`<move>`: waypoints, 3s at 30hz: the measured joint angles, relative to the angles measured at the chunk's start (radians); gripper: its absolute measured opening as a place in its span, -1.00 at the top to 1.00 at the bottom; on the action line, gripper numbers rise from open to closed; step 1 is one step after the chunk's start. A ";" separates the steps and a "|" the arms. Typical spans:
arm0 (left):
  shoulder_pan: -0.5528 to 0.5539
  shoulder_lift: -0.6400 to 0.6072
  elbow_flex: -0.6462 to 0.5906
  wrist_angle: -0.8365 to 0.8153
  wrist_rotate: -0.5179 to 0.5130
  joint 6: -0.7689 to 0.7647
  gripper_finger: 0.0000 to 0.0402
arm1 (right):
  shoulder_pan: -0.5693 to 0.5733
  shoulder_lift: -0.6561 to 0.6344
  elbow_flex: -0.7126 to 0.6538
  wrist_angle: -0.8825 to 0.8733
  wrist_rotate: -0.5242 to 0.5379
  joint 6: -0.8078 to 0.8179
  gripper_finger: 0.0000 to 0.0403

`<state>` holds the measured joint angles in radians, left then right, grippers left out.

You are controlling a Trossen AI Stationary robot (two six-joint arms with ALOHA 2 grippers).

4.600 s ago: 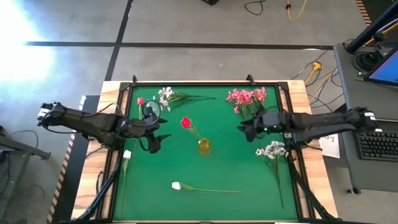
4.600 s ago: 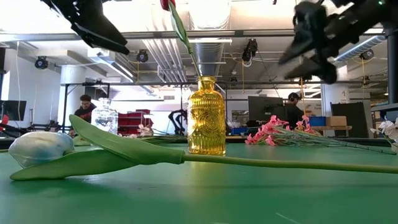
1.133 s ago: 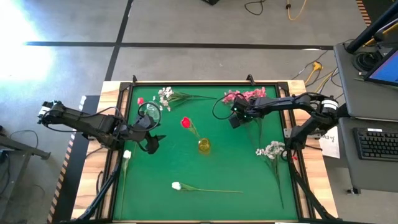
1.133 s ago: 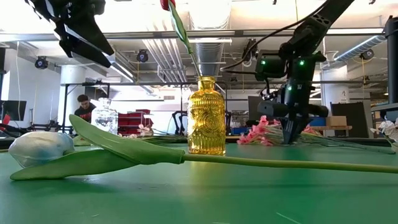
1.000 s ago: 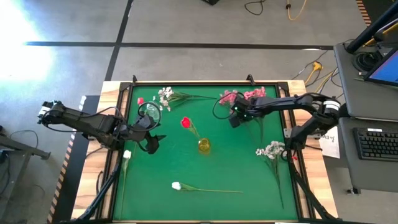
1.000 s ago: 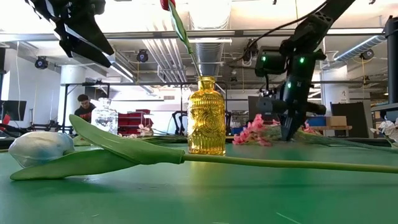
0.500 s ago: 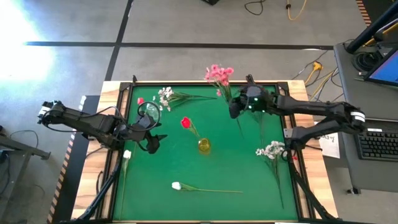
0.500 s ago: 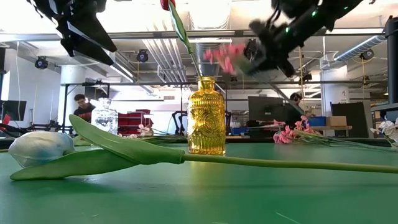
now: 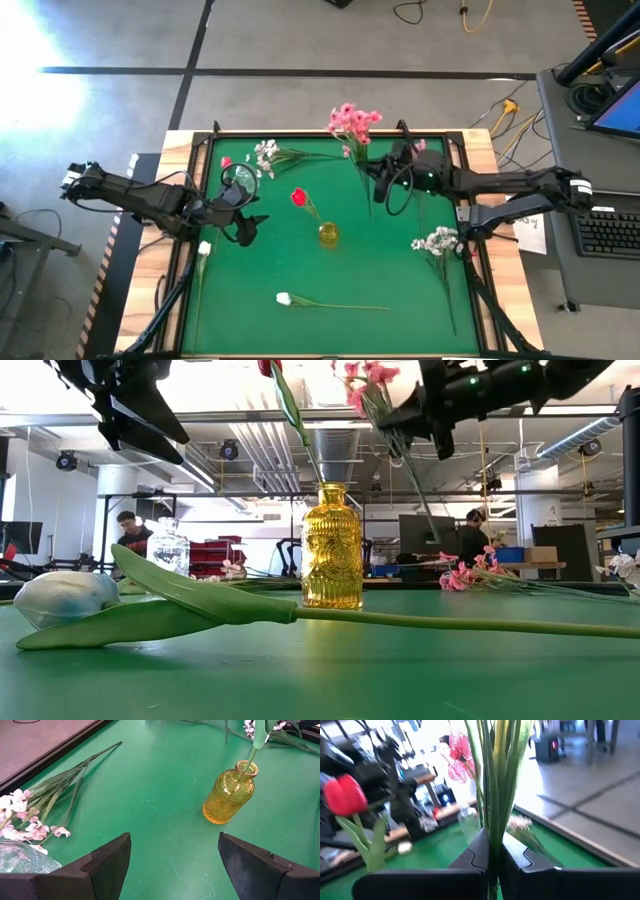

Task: Sort flowers into vase by color
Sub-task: Put the left pink flowers into the yellow vase

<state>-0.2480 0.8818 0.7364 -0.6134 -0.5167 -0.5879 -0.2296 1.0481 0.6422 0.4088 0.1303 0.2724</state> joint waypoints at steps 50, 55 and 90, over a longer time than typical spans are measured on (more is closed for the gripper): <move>0.000 0.002 0.000 0.011 -0.051 0.001 -0.42 | 0.312 0.323 -0.086 1.036 -0.101 -0.375 0.94; 0.000 0.002 0.000 0.012 -0.051 0.001 -0.42 | 0.312 0.344 -0.086 1.010 -0.042 -0.396 0.94; -0.008 0.002 0.000 0.015 -0.050 -0.024 -0.42 | 0.310 0.369 -0.078 0.926 0.031 -0.297 0.94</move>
<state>-0.2555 0.8841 0.7364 -0.5984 -0.5663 -0.6119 0.0799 1.4174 0.5644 1.3343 0.1612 -0.0250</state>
